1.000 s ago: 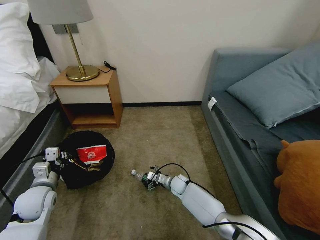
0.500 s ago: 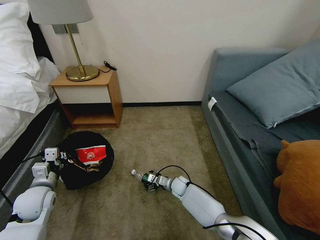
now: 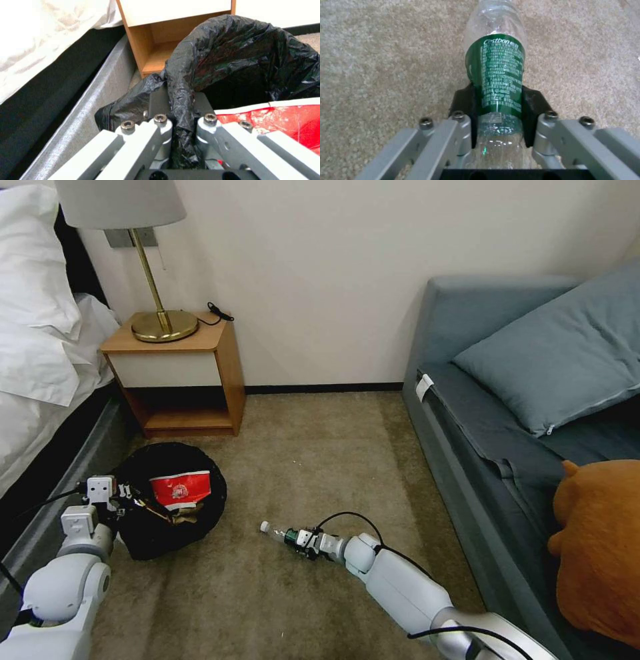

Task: Pick up the trash bin, then pick up the garbage on the floor and place it into the trash bin.

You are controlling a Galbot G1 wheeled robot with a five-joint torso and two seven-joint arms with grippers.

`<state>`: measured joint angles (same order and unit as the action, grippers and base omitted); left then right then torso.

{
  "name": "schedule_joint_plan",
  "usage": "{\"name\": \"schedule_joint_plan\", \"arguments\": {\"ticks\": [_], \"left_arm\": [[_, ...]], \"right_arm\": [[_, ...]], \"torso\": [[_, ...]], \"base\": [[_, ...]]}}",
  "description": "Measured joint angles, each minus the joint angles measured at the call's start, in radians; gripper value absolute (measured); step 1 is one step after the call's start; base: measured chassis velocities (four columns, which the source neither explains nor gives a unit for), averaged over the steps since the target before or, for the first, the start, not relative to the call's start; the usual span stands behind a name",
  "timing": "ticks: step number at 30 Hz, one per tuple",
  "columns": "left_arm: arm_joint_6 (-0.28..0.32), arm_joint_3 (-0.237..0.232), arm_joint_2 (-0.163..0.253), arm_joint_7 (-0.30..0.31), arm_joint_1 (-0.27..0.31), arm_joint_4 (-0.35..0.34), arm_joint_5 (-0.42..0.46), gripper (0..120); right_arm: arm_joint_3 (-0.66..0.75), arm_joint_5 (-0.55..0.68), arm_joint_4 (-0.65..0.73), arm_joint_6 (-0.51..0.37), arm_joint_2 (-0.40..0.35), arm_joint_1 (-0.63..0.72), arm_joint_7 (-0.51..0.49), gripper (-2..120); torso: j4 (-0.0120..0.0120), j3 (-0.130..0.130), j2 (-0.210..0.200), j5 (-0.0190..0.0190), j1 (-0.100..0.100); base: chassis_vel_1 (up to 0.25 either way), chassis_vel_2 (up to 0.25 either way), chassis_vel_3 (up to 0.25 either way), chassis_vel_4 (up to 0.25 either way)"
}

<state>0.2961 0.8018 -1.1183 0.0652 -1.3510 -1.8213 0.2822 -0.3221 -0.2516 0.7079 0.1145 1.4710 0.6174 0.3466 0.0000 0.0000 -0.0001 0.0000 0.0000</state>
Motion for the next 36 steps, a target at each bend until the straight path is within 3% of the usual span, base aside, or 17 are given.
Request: {"name": "schedule_joint_plan", "arguments": {"ticks": [13, 22, 30, 35, 36], "left_arm": [[-0.006, -0.006, -0.003, -0.002, -0.003, 0.001, -0.001, 4], [-0.007, -0.009, -0.003, -0.004, -0.004, -0.004, -0.002, 4], [-0.007, -0.014, -0.005, -0.004, -0.003, -0.011, -0.008, 4], [-0.007, -0.022, -0.010, -0.003, 0.002, -0.020, -0.018, 4], [-0.006, -0.025, -0.012, -0.003, 0.005, -0.022, -0.022, 4]], "right_arm": [[-0.023, 0.045, 0.016, 0.011, -0.044, -0.081, -0.016, 14], [-0.114, 0.186, 0.063, -0.001, -0.112, -0.278, -0.021, 14], [-0.147, 0.222, 0.096, -0.008, -0.134, -0.373, -0.021, 14], [-0.195, 0.290, 0.198, -0.036, -0.165, -0.433, -0.021, 14], [-0.229, 0.331, 0.299, -0.065, -0.189, -0.446, -0.021, 14]], "torso": [[-0.0001, 0.000, 0.000, 0.0000, 0.000], [0.0001, 0.000, 0.000, 0.0000, 0.000], [0.0001, 0.000, 0.000, -0.0001, 0.000], [-0.0001, 0.000, 0.000, 0.0000, 0.000], [-0.0001, 0.000, 0.000, 0.0000, 0.000]], "base": [[0.000, 0.000, 0.000, 0.000], [0.000, 0.000, 0.000, 0.000], [0.000, 0.000, 0.000, 0.000], [0.000, 0.000, 0.000, 0.000], [0.000, 0.000, 0.000, 0.000]]}}
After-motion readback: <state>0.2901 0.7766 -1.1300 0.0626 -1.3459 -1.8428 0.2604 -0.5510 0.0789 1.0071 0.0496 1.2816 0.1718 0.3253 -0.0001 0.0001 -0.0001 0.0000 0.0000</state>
